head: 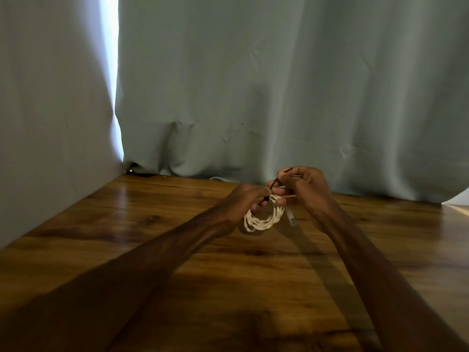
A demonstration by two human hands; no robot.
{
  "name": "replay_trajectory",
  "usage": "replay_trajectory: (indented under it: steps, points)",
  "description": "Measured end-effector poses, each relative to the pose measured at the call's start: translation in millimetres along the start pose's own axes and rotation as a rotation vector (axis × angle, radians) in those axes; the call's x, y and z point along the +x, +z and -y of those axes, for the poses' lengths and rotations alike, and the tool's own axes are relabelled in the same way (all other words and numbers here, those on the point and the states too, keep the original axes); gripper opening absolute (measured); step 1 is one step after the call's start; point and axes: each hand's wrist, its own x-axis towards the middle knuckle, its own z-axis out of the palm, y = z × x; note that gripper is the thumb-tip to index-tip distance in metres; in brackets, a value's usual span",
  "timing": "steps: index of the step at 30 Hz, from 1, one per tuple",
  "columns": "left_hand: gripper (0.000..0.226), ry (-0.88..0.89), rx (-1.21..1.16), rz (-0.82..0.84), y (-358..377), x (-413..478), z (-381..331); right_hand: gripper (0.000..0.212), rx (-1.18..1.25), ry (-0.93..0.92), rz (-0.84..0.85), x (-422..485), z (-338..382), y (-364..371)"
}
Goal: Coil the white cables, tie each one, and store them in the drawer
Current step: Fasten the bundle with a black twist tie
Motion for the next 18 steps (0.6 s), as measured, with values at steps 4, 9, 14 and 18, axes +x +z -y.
replay_trajectory:
  steps: [4, 9, 14, 18]
  points:
    - [0.035, 0.046, 0.036, 0.131, 0, -2, -2, 0.014, 0.014, 0.023, -0.005, 2, -1, -3]
    - [0.025, 0.156, 0.243, 0.064, -6, -1, 7, 0.013, -0.005, 0.018, -0.031, 3, -1, -5]
    - [0.027, 0.163, 0.287, 0.036, -7, 0, 8, 0.015, -0.036, -0.013, -0.015, 5, -1, -8]
    - [0.042, 0.117, 0.199, 0.089, -7, 2, 11, 0.014, -0.032, -0.009, -0.002, 4, -3, -8]
